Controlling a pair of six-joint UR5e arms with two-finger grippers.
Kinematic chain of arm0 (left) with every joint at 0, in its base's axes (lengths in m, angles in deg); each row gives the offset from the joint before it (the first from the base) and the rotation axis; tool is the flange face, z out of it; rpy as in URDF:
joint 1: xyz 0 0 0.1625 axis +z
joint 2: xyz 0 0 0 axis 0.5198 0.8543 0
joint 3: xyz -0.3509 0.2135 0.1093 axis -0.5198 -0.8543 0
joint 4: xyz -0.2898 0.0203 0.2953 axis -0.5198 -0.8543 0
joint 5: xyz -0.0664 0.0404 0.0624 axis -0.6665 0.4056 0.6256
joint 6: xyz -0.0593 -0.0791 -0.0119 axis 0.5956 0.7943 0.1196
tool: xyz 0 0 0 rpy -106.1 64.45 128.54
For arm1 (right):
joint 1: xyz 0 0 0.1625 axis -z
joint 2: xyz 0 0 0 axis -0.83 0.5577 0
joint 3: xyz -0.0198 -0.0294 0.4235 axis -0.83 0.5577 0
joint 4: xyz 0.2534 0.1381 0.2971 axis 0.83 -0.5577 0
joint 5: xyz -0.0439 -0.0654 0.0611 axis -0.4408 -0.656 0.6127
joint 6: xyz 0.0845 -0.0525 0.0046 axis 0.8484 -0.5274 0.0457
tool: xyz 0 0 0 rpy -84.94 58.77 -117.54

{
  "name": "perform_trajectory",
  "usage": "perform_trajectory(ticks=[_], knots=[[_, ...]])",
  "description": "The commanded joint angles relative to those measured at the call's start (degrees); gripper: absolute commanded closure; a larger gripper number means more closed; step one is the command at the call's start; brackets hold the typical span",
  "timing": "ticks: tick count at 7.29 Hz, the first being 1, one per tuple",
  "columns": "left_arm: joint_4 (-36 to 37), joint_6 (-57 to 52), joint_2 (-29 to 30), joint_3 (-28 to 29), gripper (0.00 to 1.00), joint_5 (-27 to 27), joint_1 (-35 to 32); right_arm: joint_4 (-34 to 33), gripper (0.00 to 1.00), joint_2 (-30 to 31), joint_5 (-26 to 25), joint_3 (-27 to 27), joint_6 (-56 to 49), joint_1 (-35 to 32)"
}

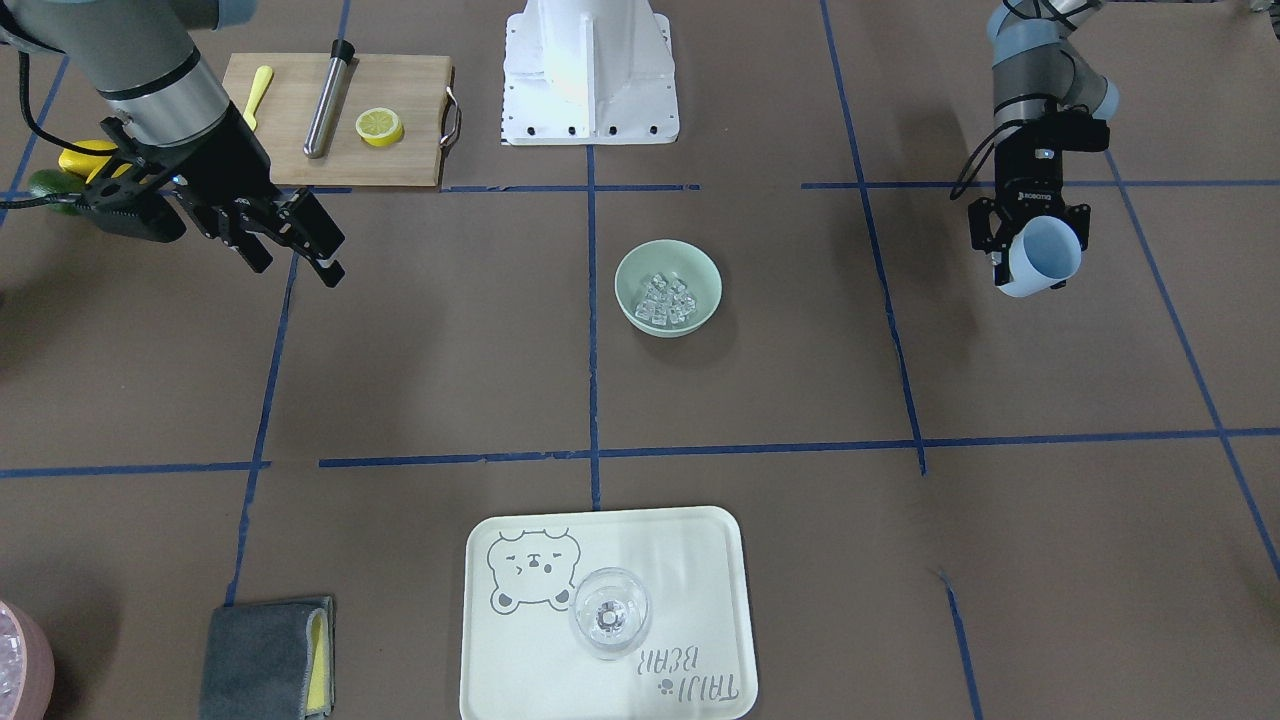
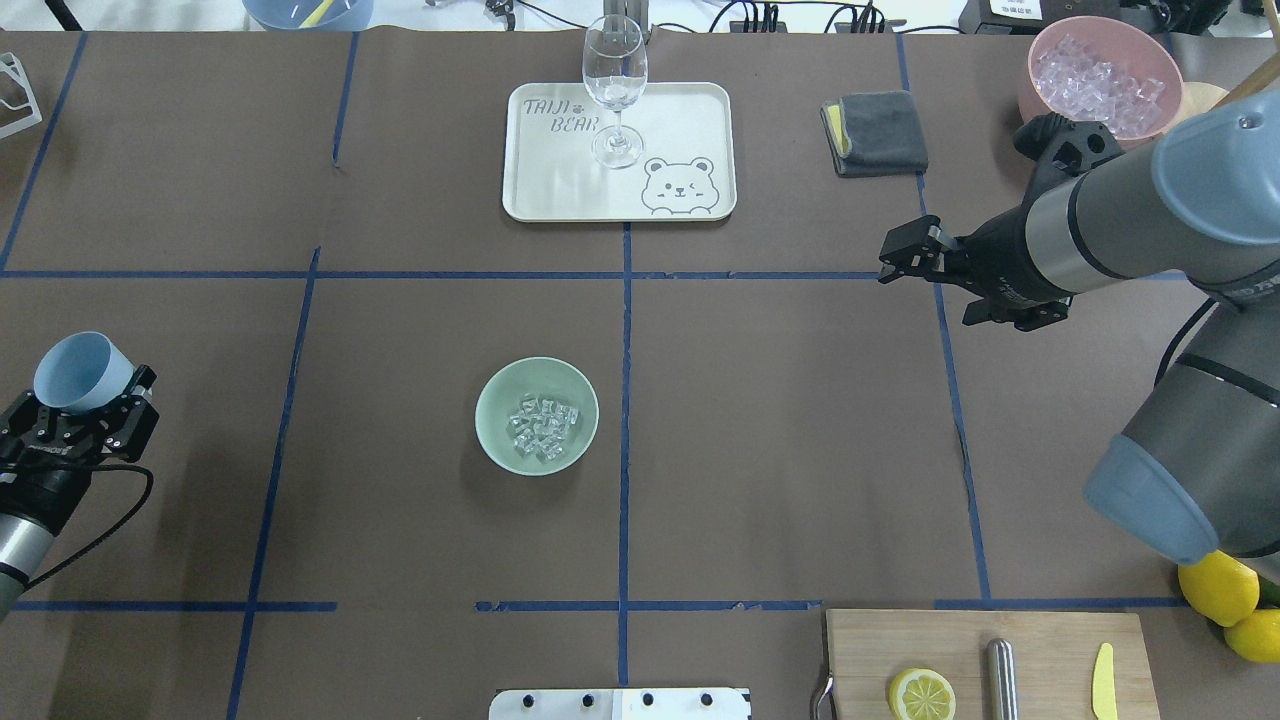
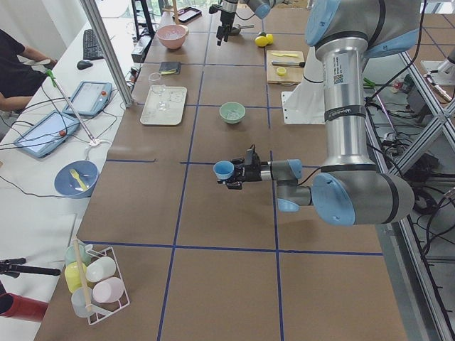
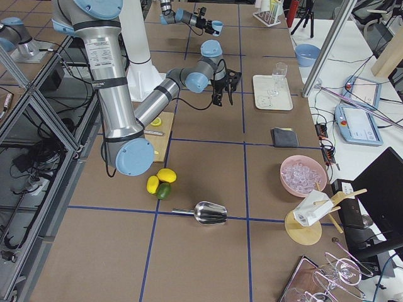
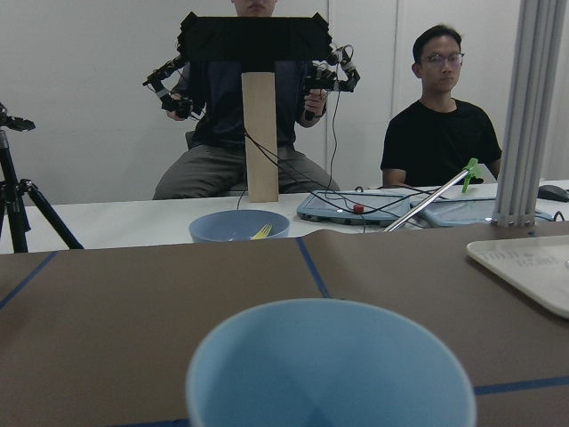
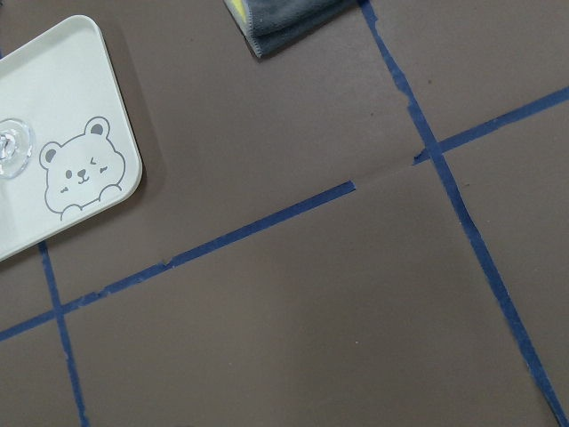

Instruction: Pour ice into bowl

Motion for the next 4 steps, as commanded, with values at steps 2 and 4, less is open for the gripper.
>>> perform_trajectory(ticks=[2, 4], knots=[[-0.9, 8.3, -0.2, 8.4, 1.00, 0.0, 0.1, 0.1, 0.00, 0.4, 0.1, -0.5, 0.3, 0.0], [-0.9, 8.2, 0.1, 8.5, 1.00, 0.1, 0.3, 0.1, 0.00, 0.3, 0.1, -0.9, 1.7, 0.0]])
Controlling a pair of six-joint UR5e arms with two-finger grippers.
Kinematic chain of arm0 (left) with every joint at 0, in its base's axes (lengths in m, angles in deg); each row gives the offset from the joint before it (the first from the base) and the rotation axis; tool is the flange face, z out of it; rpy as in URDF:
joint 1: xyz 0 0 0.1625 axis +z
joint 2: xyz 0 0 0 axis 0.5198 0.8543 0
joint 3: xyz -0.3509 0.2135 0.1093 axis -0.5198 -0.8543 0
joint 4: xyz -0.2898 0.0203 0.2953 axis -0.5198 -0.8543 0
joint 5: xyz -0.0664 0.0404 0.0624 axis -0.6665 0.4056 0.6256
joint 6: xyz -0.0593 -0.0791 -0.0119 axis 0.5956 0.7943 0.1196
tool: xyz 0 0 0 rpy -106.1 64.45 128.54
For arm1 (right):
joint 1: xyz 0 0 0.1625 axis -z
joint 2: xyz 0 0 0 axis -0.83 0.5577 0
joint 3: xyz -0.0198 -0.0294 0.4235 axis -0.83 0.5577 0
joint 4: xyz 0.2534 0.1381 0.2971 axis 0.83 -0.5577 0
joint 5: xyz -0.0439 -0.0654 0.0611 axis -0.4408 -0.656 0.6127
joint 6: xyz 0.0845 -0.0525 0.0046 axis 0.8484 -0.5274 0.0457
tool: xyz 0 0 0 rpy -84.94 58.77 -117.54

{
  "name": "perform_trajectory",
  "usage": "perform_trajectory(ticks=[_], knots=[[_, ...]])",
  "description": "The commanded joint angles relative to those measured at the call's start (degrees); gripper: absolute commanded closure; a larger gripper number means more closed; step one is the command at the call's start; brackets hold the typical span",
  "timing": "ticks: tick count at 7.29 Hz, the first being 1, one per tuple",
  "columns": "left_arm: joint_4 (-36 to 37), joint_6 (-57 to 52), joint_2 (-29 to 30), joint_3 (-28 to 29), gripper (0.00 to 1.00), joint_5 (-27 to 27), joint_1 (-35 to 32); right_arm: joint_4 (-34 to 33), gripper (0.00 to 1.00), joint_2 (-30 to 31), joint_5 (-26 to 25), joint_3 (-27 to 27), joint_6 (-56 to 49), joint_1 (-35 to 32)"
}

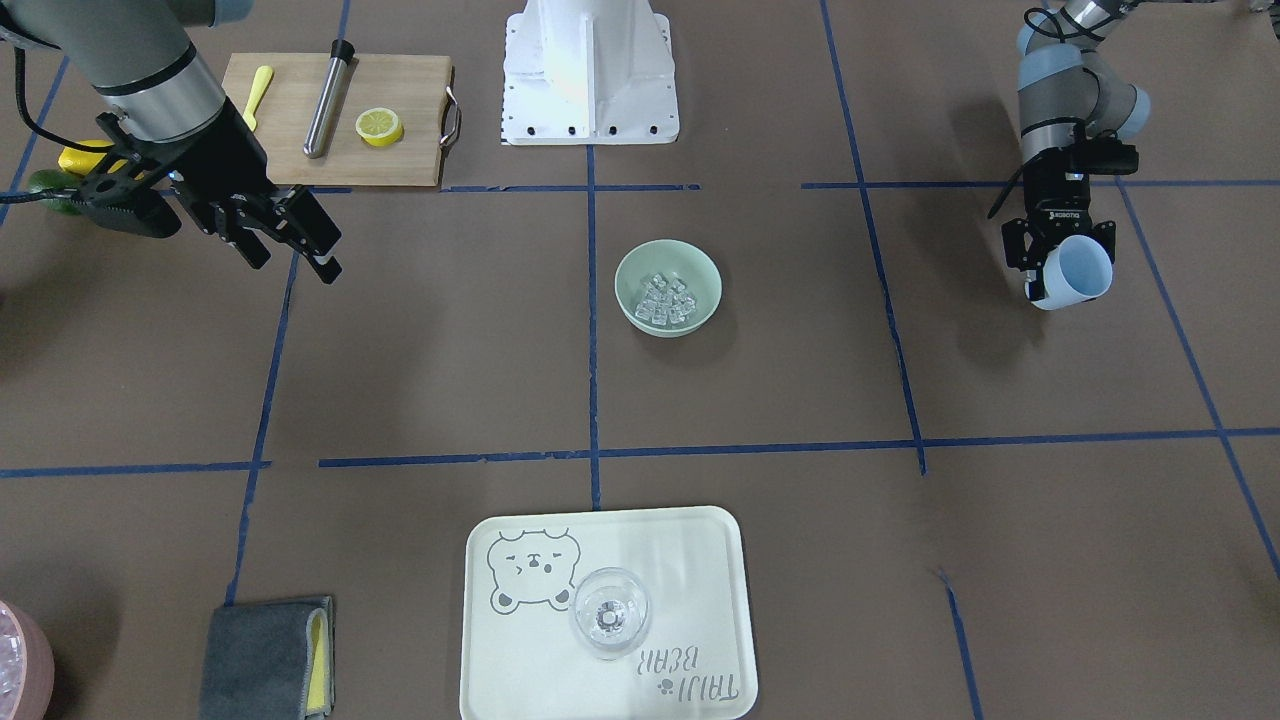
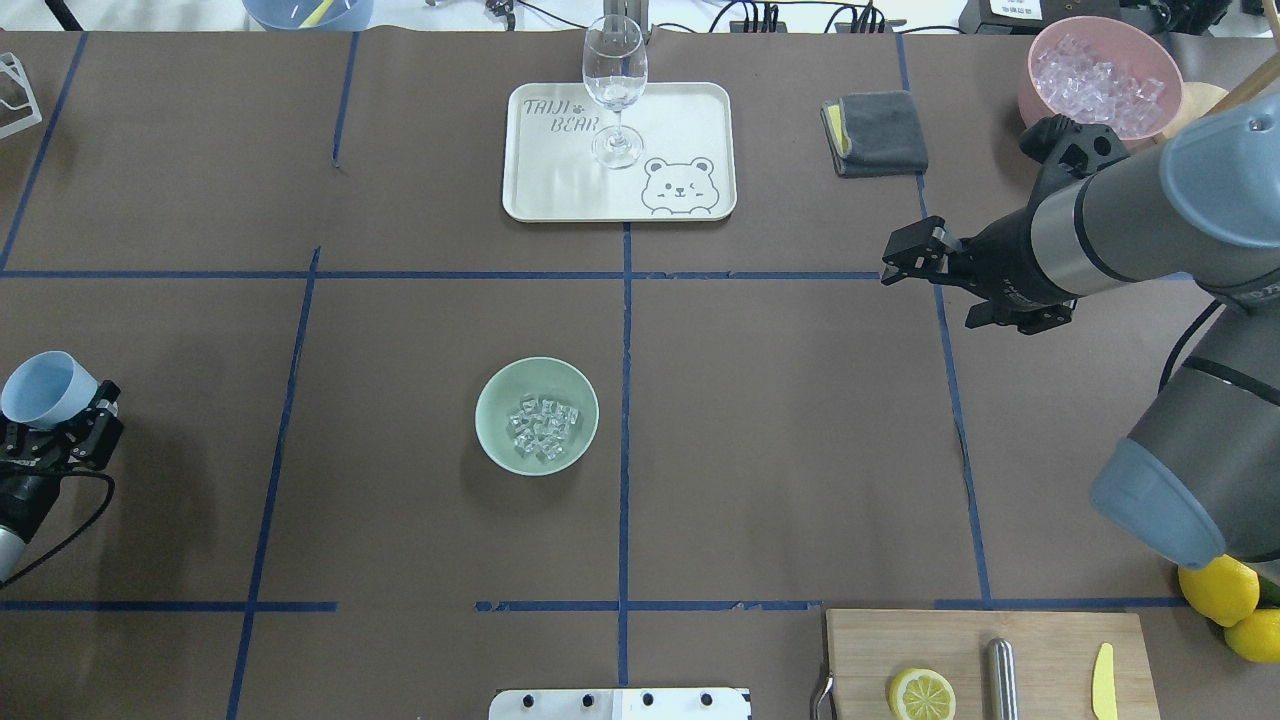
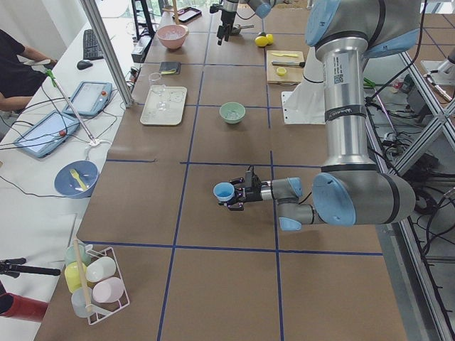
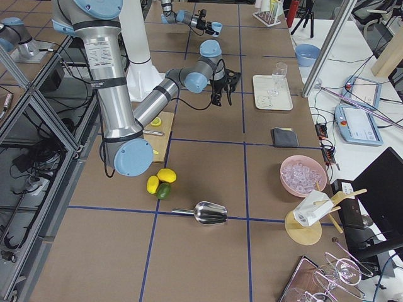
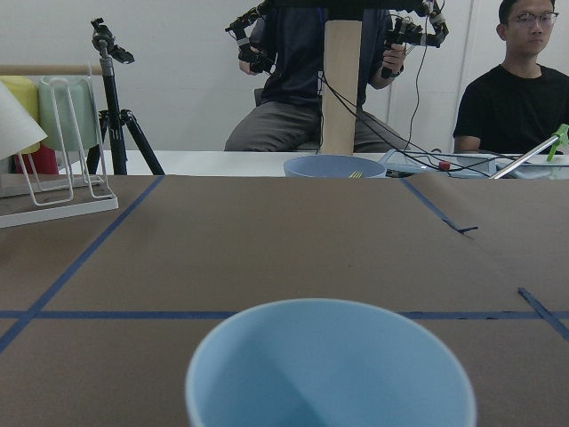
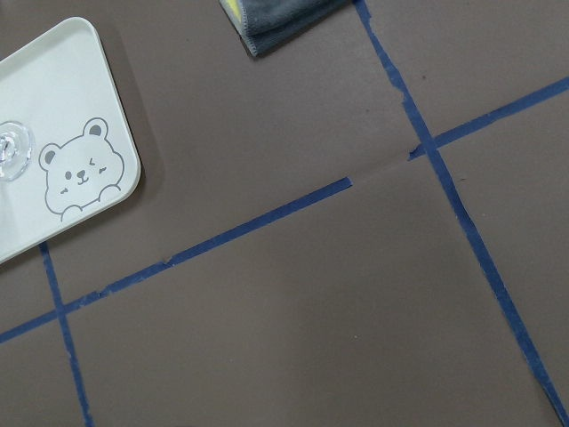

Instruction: Pour ice into bowl

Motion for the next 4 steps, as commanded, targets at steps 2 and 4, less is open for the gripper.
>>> perform_trajectory(ticks=[2, 4], knots=[[0.1, 0.4, 1.0, 0.3, 0.97, -0.2, 0.2, 0.0, 0.00, 0.0, 0.0, -0.1, 0.5, 0.1], [0.1, 0.4, 1.1, 0.7, 0.94, -0.3, 0.3, 0.0, 0.00, -0.1, 0.0, -0.1, 0.5, 0.1]])
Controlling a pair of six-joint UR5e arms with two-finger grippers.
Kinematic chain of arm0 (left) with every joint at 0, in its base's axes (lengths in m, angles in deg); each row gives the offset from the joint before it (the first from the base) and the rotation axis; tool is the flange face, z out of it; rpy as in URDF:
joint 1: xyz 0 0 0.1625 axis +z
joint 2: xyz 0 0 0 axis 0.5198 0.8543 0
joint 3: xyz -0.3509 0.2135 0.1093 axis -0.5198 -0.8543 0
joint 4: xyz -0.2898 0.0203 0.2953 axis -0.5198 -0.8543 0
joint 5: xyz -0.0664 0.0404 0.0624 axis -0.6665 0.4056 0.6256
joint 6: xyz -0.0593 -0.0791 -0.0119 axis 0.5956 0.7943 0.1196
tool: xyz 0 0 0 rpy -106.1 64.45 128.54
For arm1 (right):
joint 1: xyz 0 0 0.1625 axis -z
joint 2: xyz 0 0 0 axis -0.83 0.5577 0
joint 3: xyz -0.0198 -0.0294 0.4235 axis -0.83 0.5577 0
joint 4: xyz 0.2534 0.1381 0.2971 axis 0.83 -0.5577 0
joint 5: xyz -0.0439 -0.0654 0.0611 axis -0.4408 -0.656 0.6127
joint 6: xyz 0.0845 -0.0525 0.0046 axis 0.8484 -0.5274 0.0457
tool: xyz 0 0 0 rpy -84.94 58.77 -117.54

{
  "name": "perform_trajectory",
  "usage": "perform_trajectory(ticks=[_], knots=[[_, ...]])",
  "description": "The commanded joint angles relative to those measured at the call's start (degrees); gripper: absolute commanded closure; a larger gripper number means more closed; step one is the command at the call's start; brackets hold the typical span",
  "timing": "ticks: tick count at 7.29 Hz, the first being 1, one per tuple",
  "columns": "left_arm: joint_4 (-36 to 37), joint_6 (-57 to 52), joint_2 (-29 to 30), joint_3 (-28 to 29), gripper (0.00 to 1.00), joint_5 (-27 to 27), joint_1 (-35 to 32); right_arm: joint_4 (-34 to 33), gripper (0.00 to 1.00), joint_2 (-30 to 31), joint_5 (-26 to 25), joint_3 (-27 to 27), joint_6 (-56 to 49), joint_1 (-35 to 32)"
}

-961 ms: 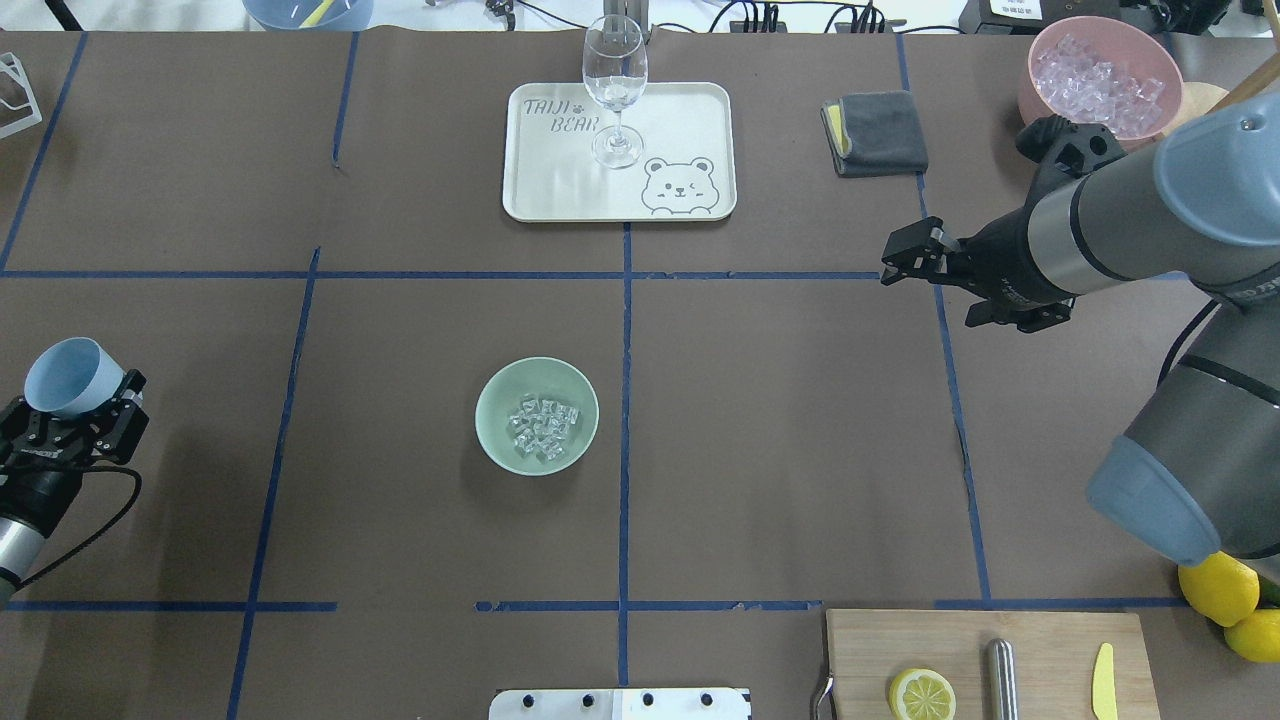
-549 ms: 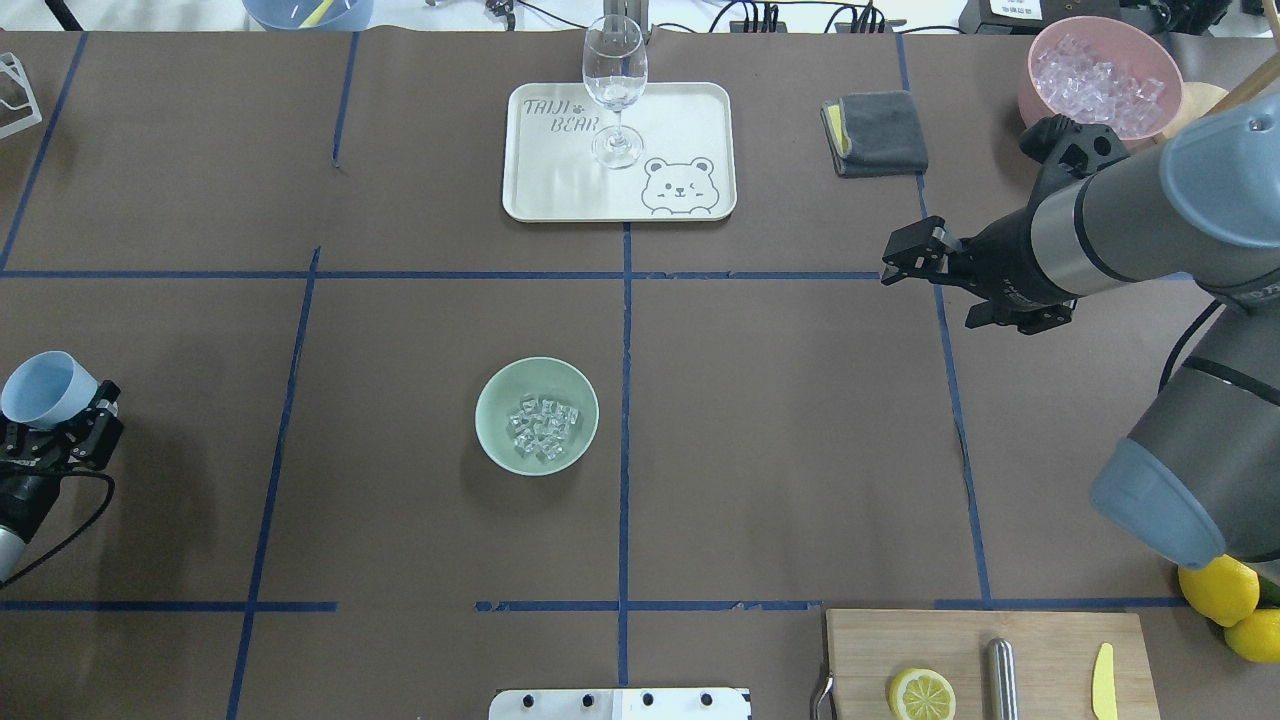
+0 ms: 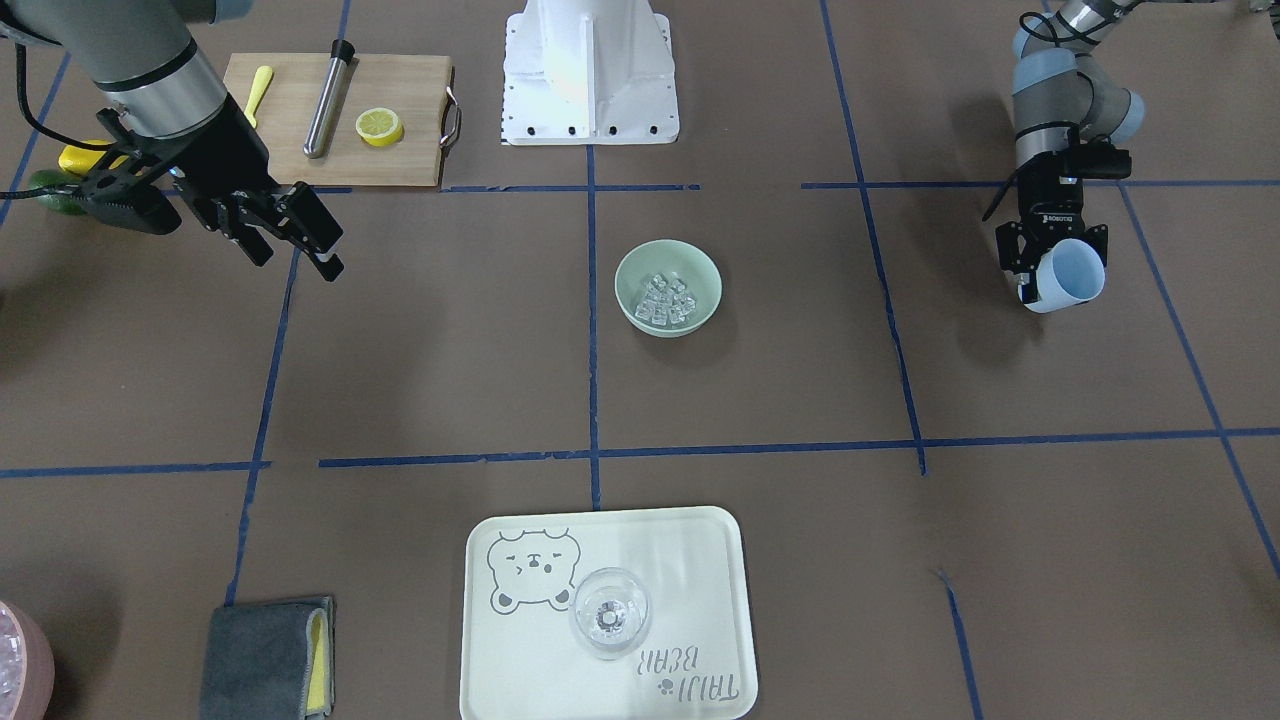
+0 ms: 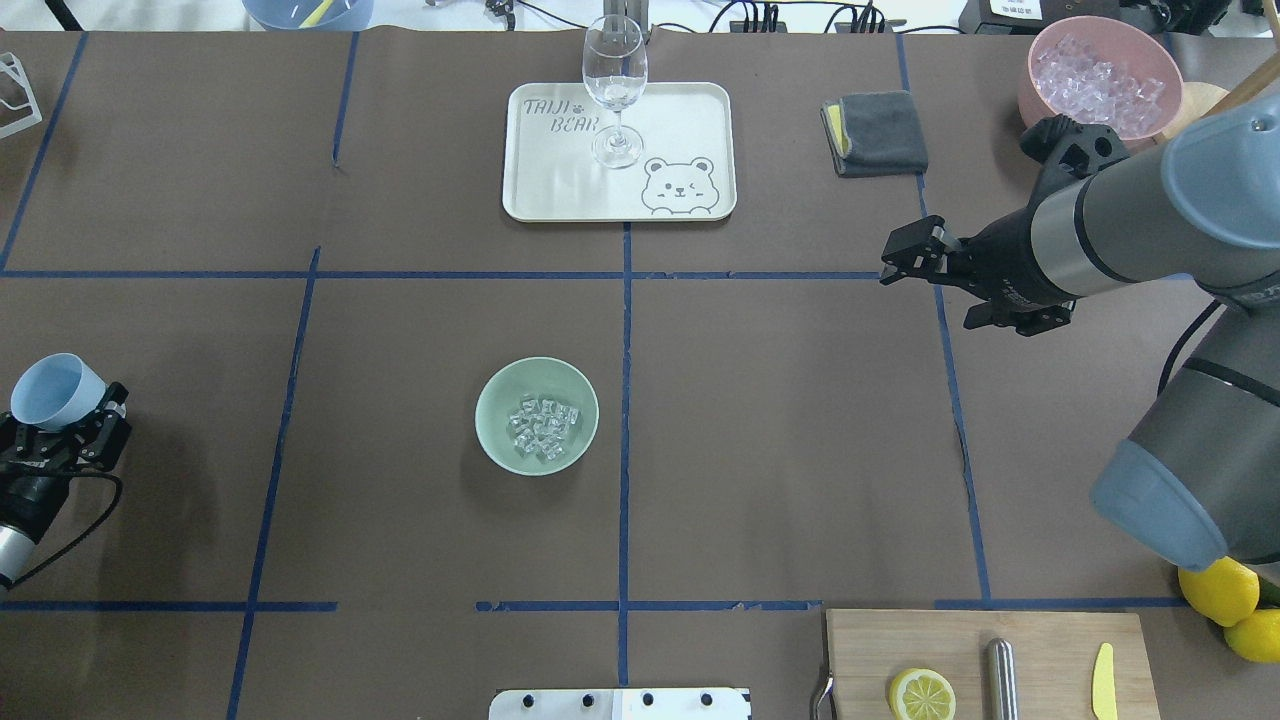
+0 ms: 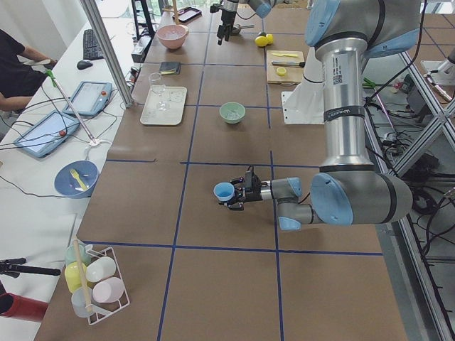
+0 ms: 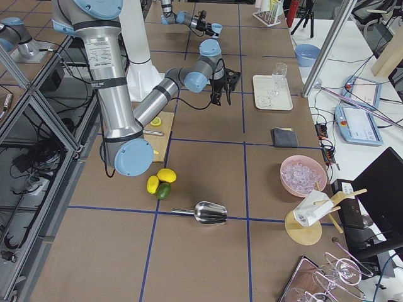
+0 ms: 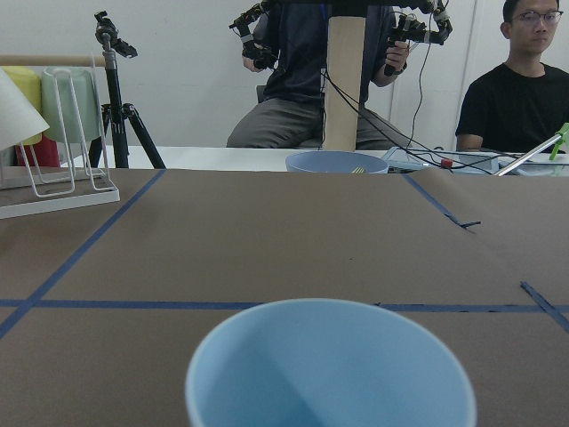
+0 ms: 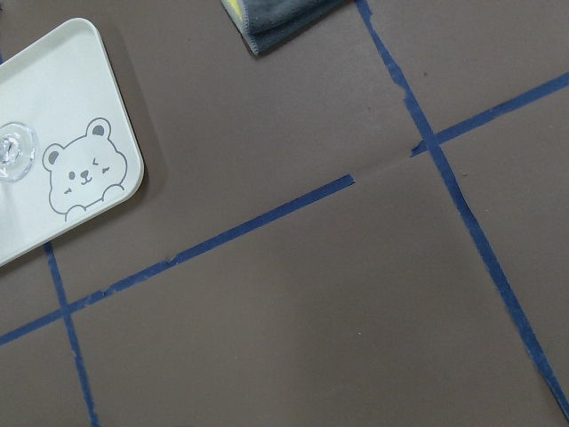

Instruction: Pour ice into bowl

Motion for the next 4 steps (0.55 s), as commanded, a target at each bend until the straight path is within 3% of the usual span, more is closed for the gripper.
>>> perform_trajectory(ticks=[1, 4], knots=[[0.1, 0.0, 0.1, 0.5, 0.93, -0.1, 0.1, 0.0, 0.00, 0.0, 0.0, 0.0, 0.0, 0.0], [0.4, 0.1, 0.7, 1.7, 0.85, -0.2, 0.2, 0.0, 0.00, -0.1, 0.0, 0.0, 0.1, 0.1]])
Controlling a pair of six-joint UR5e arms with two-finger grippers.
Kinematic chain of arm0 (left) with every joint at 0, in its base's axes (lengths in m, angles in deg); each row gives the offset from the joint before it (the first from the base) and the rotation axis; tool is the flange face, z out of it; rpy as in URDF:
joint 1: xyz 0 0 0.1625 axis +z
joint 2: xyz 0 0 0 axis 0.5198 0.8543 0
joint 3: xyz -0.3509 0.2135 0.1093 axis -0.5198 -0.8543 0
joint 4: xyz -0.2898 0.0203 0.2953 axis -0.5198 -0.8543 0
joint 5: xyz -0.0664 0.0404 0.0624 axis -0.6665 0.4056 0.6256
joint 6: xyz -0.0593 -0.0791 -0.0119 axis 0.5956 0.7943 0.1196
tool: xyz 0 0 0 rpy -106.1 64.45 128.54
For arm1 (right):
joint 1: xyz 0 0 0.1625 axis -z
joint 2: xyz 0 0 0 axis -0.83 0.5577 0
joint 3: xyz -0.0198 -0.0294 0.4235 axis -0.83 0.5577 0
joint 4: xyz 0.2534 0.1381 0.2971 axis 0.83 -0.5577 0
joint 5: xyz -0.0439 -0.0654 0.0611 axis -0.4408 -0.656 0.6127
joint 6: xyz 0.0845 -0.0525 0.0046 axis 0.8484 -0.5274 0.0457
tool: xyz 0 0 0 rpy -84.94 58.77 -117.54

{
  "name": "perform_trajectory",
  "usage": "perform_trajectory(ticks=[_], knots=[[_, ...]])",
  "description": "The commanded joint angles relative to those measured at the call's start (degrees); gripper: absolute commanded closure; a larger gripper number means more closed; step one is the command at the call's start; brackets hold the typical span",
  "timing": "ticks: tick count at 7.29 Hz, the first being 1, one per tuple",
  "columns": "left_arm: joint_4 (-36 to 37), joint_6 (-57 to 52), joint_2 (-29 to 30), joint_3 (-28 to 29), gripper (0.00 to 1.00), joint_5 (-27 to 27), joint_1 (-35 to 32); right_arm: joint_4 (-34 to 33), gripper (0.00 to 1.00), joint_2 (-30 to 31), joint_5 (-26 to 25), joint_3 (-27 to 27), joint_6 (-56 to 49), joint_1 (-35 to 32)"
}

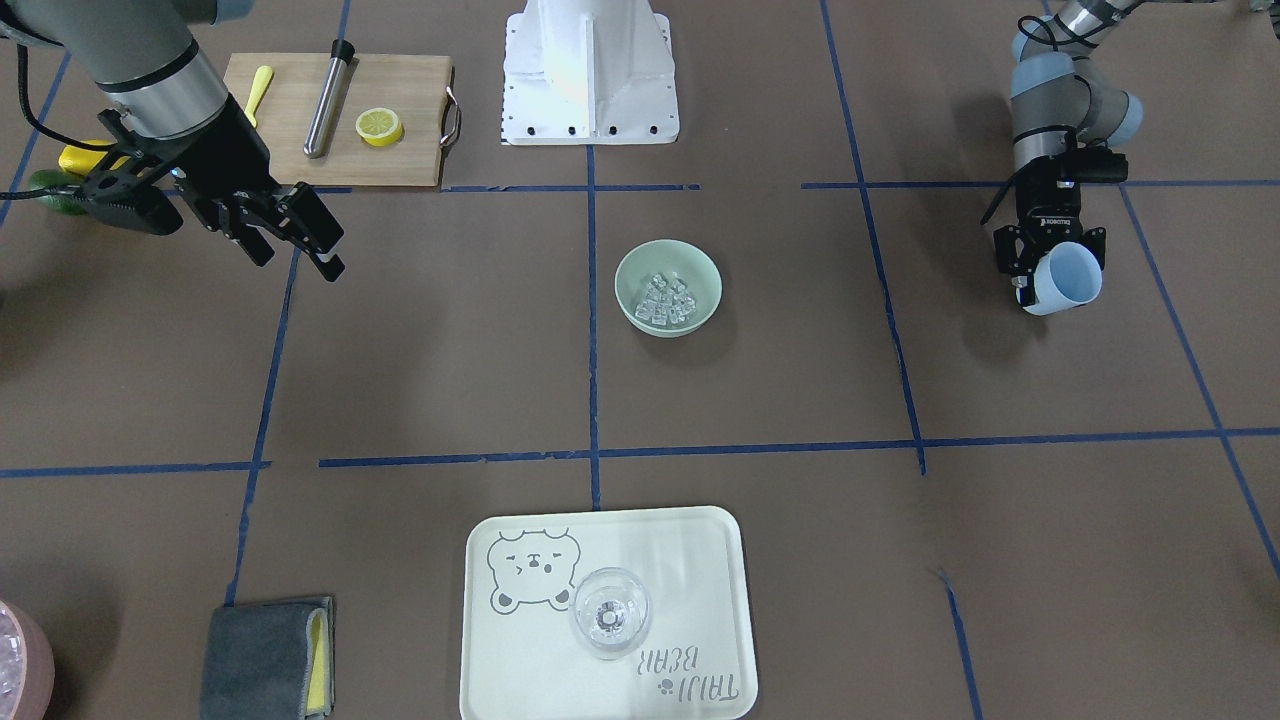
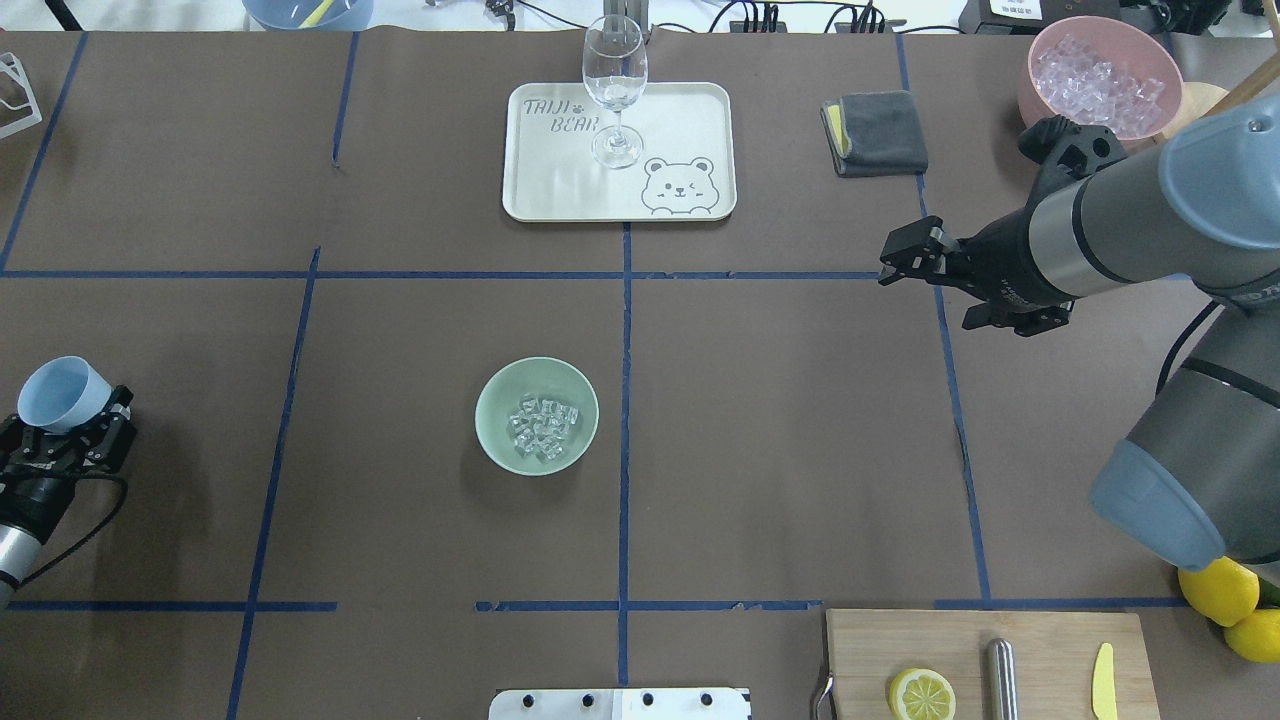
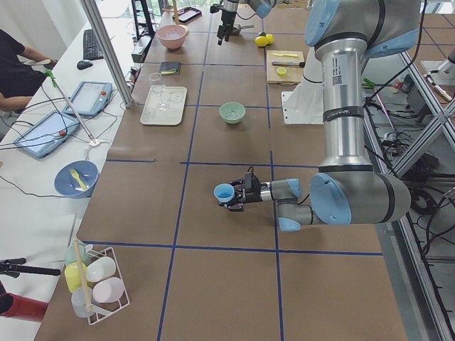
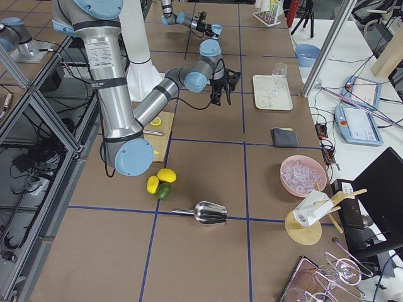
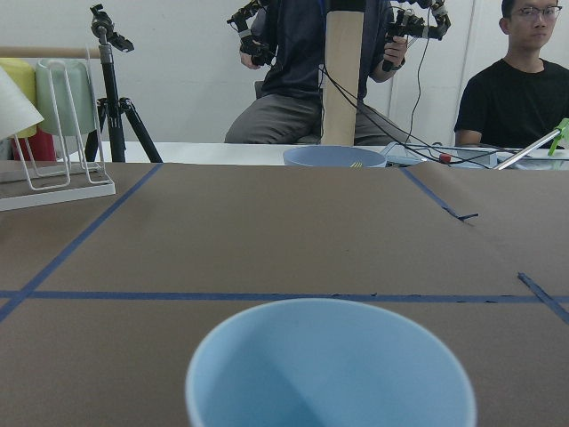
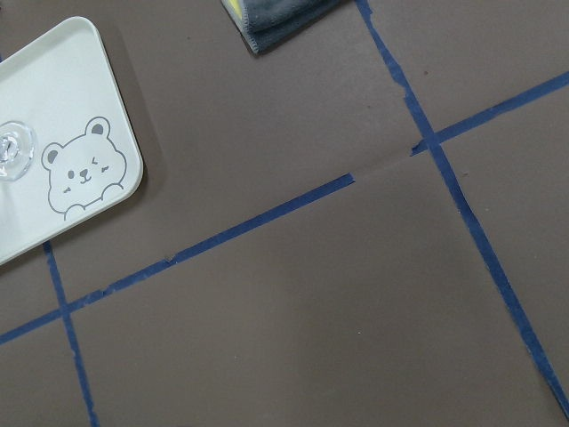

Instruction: Pour ice into bowl

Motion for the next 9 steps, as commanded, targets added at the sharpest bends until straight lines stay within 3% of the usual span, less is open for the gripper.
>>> perform_trajectory(ticks=[1, 3, 4, 8, 9], knots=[[0.1, -0.1, 0.4, 0.4, 0.82, -0.1, 0.1, 0.0, 0.00, -0.2, 0.0, -0.1, 0.3, 0.0], [0.2, -0.5, 0.4, 0.4, 0.34, -0.2, 0.1, 0.0, 0.00, -0.2, 0.0, -0.1, 0.3, 0.0], [0.2, -0.7, 0.3, 0.4, 0.00, -0.6, 0.1, 0.0, 0.00, -0.3, 0.0, -0.1, 0.3, 0.0], [-0.9, -4.4, -2.6, -1.3, 0.00, -8.5, -0.3, 0.0, 0.00, -0.6, 0.1, -0.1, 0.3, 0.1], [-0.9, -4.4, -6.0, -5.8, 0.00, -12.5, -0.3, 0.0, 0.00, -0.7, 0.1, -0.1, 0.3, 0.1]])
